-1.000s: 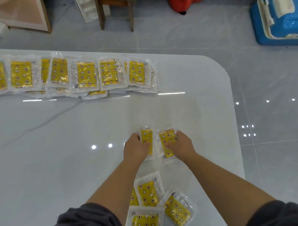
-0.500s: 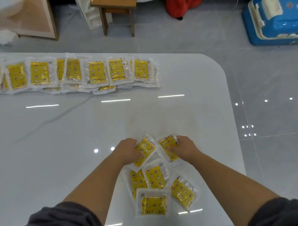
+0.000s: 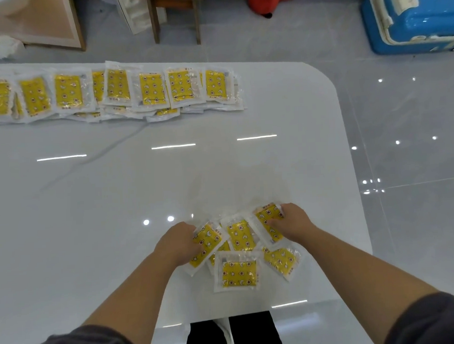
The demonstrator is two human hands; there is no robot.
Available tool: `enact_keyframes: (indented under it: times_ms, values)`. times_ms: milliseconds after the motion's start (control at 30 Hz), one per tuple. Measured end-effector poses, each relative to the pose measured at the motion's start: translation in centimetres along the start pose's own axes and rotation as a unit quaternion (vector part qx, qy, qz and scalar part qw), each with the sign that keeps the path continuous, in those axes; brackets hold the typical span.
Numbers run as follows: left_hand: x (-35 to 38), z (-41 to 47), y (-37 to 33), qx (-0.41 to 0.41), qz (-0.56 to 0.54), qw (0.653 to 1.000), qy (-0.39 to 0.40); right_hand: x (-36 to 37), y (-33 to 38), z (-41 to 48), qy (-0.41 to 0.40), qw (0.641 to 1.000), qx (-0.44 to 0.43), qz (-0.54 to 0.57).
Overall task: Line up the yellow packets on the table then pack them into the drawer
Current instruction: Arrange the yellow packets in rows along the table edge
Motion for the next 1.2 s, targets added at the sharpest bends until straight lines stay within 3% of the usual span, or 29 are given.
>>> enact_keyframes:
  times_ms: [267,433,533,667,800,933,1100,1200]
  values:
    - [3.4,-0.4,0.5,0.022,0.031,0.996,-0.077,3.9,-3.8,-1.6,0.032,0.996,0.047,-0.075]
    - [4.4,-0.3,-0.3,0.077,0.081,0.978,-0.178,4.9,-3.8,-2.5,-0.058,0.984,0.023,-0.169]
    - [4.6,-0.2,-1.2,0.1,0.1,0.971,-0.195,5.0,-3.5,-2.6,-0.088,0.981,0.005,-0.172]
    - [4.4,0.8,-1.3,0.103,0.129,0.969,-0.185,5.0,-3.8,-2.1,-0.07,0.98,0.01,-0.184]
    - [3.9,2.1,-0.1,0.044,-0.023,0.989,-0.141,3.3,-4.7,-1.2,-0.098,0.992,0.032,-0.075]
    - [0.8,1.6,0.5,-0.012,-0.135,0.978,-0.157,0.8,-4.6,-0.4,-0.124,0.99,0.042,0.05]
    - [-4.7,0.9,0.8,-0.03,-0.197,0.965,-0.168,-1.9,-3.1,1.7,-0.127,0.968,0.071,0.205]
    - [-8.5,0.9,1.5,-0.065,-0.274,0.942,-0.184,-3.1,0.1,3.2,-0.082,0.939,0.067,0.328]
Point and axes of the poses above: each hand's wrist, its own z-axis towards the middle knuckle, its own x-axis out of the palm, y = z × x, the point moved 9 cm from there along z, towards the middle knuckle, and after that the axes turned 4 degrees about -y, right-handed, at the moved point
